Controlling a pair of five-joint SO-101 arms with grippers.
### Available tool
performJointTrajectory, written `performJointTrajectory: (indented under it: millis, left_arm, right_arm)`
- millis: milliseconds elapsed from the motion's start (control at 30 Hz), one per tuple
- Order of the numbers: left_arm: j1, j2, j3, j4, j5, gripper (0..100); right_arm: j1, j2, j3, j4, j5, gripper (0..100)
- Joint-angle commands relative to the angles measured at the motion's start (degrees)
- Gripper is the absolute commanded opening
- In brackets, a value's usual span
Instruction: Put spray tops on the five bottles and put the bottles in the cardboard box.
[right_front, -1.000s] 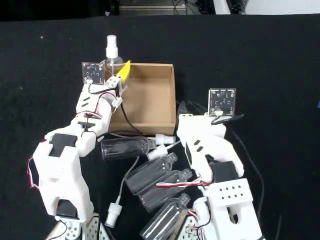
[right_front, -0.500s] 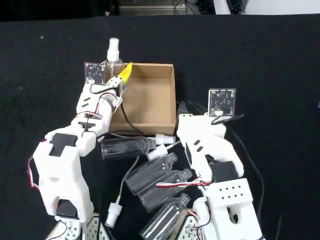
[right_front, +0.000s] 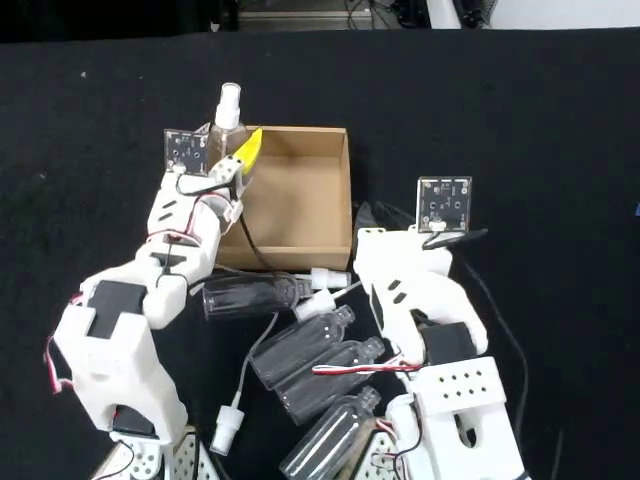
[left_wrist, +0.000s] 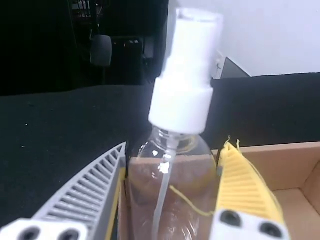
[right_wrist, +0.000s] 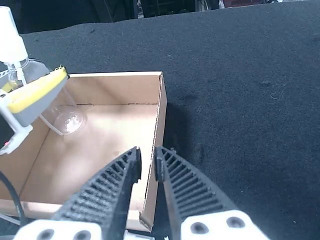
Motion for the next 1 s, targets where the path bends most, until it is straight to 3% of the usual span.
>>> performJointTrajectory:
  millis: [0,200,800,867,967]
  left_arm:
    - [0.2,-5.5,0.0,-0.6,-0.5,28]
    - [0.2,-10.9,3.0,1.2,-0.5,28]
    - [0.2,-29.5,2.6,39.7,-0.2,28]
    - [0.7,-31.3,2.6,43.5,-0.2,25]
    - [0.8,-33.8,2.2,48.0,-0.6,13]
  right_arm:
    - [1.6,-2.2,-1.3,-2.2,0.4,5.4]
    - [1.6,-2.2,-1.2,-2.2,0.4,5.4]
    - [1.4,-2.2,-1.2,-2.2,0.4,5.5]
    - [1.4,-2.2,-1.2,-2.2,0.4,5.5]
    - [1.5,-2.2,-1.2,-2.2,0.4,5.6]
